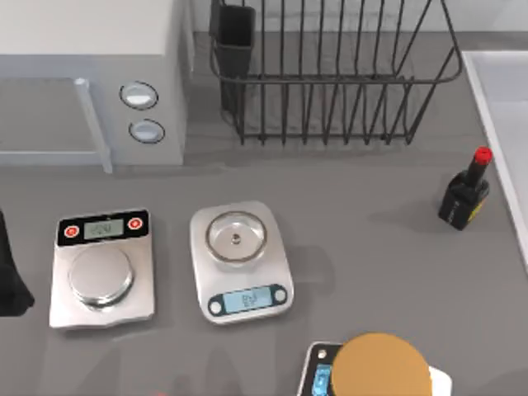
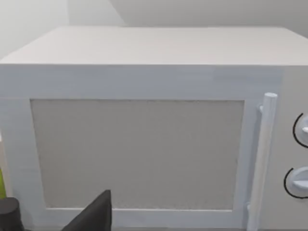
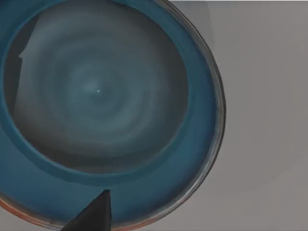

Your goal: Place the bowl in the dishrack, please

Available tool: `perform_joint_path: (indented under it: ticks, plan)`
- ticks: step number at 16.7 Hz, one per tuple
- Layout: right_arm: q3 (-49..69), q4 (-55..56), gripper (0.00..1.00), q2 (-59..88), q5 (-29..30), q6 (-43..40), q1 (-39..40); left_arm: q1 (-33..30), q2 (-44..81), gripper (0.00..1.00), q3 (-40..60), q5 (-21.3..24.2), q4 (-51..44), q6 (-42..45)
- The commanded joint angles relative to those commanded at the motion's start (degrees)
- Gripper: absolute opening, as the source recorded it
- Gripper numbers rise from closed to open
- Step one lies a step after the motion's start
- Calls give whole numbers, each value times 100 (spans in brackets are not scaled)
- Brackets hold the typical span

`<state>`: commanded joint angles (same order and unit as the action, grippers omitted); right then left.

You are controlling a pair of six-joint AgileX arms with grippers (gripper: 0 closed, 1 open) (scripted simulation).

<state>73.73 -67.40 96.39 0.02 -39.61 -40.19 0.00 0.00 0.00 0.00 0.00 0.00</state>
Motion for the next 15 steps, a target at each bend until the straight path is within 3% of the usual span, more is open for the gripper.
perform_joint_path:
  ticks: [8,14,15]
  plan:
    - [-1268,1937,100,618,2,19,-2,0,0,100,0,0,0,0]
    - [-1453,2174,100,713,2,17,-4,0,0,100,0,0,0,0]
    - [-1453,2174,92,713,2,17,-4,0,0,100,0,0,0,0]
